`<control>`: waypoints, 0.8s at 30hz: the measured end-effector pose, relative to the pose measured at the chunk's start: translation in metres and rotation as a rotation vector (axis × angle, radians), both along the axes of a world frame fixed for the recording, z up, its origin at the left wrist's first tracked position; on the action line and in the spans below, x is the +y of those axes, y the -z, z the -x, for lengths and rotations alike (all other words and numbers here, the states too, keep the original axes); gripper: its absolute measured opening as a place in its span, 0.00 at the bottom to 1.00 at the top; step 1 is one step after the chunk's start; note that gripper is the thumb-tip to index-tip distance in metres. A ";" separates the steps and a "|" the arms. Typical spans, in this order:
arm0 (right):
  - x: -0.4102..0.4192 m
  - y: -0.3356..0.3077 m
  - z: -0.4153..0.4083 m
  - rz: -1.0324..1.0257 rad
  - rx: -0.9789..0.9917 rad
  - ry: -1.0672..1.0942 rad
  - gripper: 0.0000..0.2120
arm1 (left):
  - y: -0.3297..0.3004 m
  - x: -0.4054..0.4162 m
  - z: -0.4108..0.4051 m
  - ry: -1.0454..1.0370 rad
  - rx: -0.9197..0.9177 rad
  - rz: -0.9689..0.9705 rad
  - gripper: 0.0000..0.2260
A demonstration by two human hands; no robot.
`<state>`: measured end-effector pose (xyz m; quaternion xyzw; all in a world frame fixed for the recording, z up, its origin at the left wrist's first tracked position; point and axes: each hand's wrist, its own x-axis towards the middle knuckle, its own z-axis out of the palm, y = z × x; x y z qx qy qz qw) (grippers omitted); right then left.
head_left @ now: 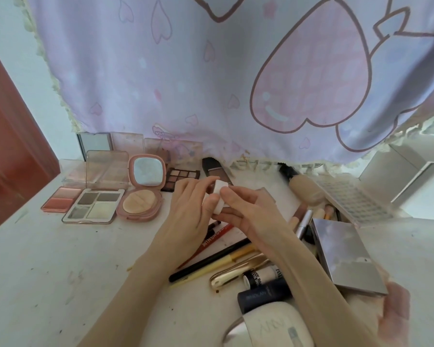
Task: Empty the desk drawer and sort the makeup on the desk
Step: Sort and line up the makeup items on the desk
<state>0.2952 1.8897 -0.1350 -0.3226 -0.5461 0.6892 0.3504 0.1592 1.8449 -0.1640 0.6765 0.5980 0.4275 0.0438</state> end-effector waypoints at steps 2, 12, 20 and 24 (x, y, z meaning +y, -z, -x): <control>-0.001 0.000 0.000 0.019 0.019 0.013 0.17 | -0.003 0.000 0.004 0.002 -0.050 0.003 0.25; 0.004 0.002 -0.004 0.063 -0.060 -0.031 0.15 | -0.006 -0.005 0.007 0.229 -0.188 0.045 0.19; 0.005 0.004 -0.004 0.135 0.075 0.064 0.16 | -0.009 -0.005 0.019 -0.099 -0.330 -0.003 0.16; 0.005 0.004 -0.003 -0.106 -0.253 0.074 0.23 | -0.009 -0.005 0.031 -0.314 -0.324 0.002 0.21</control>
